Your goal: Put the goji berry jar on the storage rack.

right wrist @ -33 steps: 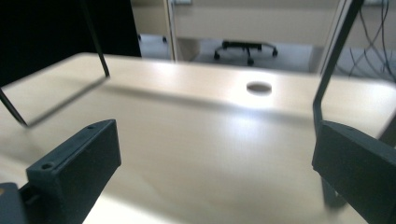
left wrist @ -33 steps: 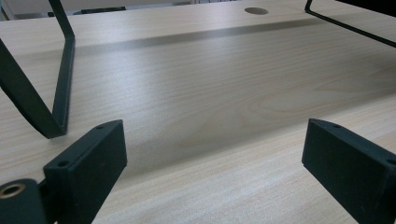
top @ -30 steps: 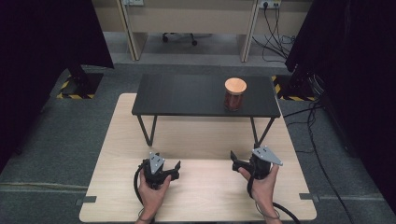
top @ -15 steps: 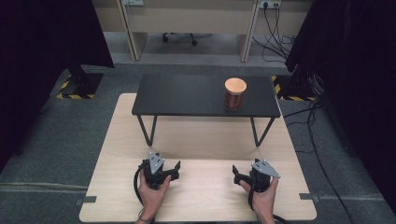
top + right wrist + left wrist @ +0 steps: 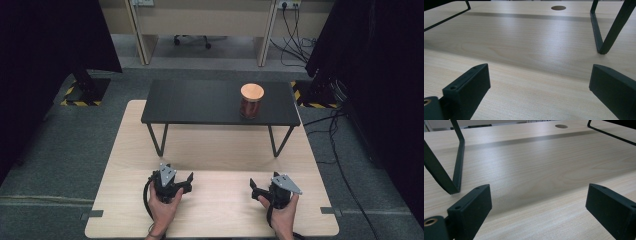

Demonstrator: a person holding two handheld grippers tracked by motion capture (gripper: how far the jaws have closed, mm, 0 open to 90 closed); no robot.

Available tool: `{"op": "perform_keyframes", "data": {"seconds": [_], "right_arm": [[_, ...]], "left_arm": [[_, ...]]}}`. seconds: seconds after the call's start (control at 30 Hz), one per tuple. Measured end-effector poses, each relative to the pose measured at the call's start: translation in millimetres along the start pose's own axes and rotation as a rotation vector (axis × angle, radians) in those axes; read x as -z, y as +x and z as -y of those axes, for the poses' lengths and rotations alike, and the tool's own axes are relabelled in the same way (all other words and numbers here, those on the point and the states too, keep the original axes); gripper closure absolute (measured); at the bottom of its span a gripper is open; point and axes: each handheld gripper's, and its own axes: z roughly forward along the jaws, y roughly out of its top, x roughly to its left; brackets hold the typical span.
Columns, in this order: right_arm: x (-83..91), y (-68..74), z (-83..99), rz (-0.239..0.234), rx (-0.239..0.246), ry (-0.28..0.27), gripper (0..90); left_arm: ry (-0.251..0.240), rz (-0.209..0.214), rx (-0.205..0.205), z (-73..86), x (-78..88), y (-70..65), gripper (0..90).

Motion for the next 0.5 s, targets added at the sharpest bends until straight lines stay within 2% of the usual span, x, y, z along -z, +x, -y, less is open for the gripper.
{"op": "perform_keyframes", "data": {"seconds": [0.5], "right_arm": [[0.4, -2.1, 1.0, 0.001, -0.021, -0.005, 3.9]], "left_arm": [[0.001, 0.001, 0.000, -0.2, -0.1, 0.1, 5.9]]}}
